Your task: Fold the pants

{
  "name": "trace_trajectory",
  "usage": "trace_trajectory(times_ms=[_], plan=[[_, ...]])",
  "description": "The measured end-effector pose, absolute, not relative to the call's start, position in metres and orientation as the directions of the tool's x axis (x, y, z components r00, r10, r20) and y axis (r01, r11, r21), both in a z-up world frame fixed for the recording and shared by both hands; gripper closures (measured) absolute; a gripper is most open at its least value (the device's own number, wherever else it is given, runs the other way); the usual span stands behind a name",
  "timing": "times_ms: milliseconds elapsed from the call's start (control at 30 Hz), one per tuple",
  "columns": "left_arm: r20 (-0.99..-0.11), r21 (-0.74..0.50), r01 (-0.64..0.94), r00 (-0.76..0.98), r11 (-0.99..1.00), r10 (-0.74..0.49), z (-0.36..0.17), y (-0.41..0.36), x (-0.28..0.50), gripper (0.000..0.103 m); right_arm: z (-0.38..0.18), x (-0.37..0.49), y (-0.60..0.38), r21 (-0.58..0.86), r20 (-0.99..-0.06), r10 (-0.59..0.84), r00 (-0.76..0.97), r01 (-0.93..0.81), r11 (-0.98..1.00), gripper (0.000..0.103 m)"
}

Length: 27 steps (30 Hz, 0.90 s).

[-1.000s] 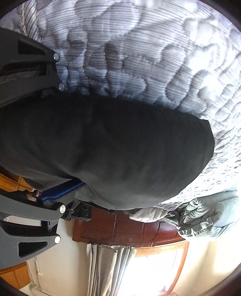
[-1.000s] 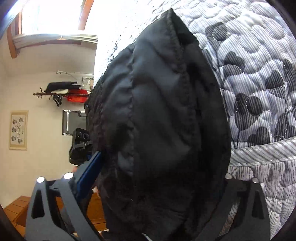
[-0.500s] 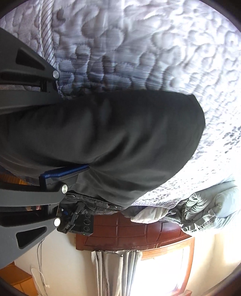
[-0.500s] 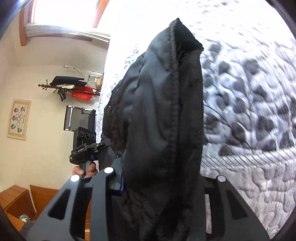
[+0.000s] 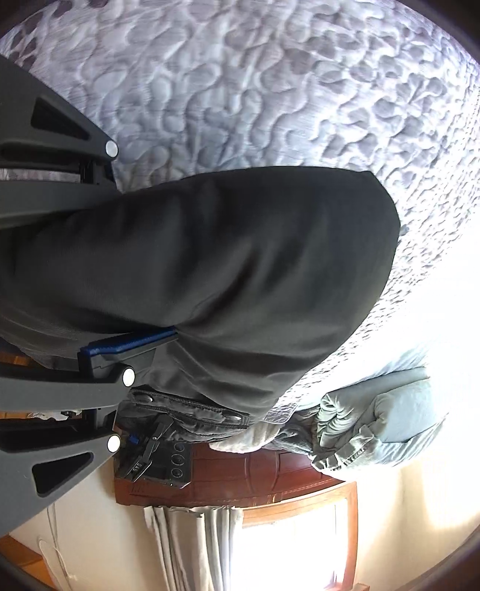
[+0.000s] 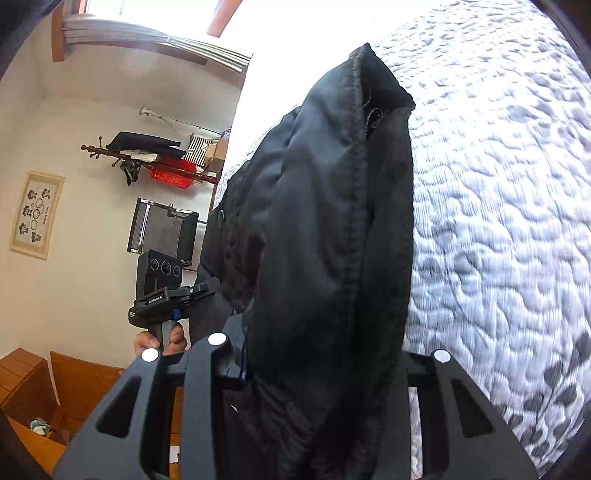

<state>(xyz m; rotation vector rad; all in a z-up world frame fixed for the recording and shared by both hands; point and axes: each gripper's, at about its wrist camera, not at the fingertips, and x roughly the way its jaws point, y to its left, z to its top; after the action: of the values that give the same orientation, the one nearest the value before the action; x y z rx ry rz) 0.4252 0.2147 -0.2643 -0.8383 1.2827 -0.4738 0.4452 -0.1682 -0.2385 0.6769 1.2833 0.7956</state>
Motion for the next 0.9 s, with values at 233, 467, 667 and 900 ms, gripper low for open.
trace_trajectory(times_ms=[233,467,667,900], plan=[[-0.635,-0.772,-0.240,0.229,0.589,-0.738,-0.305,0.257,0.485,0.066,-0.265,0.520,-0.123,0.798,-0.593,0.803,0.056,-0.093,0.595,0.069],[-0.607,-0.789,-0.277,0.211,0.548,-0.767,-0.342,0.270,0.489,0.065,-0.308,0.538,-0.110,0.810,-0.586,0.810,0.013,-0.026,0.586,0.065],[-0.599,-0.798,-0.254,0.239,0.546,-0.764,-0.346,0.272,0.484,0.062,-0.318,0.539,-0.111,0.819,-0.574,0.819,0.006,0.001,0.574,0.048],[-0.689,-0.717,-0.243,0.390,0.653,-0.612,-0.303,0.291,0.453,0.034,-0.293,0.513,-0.149,0.775,-0.622,0.768,0.150,-0.020,0.631,0.032]])
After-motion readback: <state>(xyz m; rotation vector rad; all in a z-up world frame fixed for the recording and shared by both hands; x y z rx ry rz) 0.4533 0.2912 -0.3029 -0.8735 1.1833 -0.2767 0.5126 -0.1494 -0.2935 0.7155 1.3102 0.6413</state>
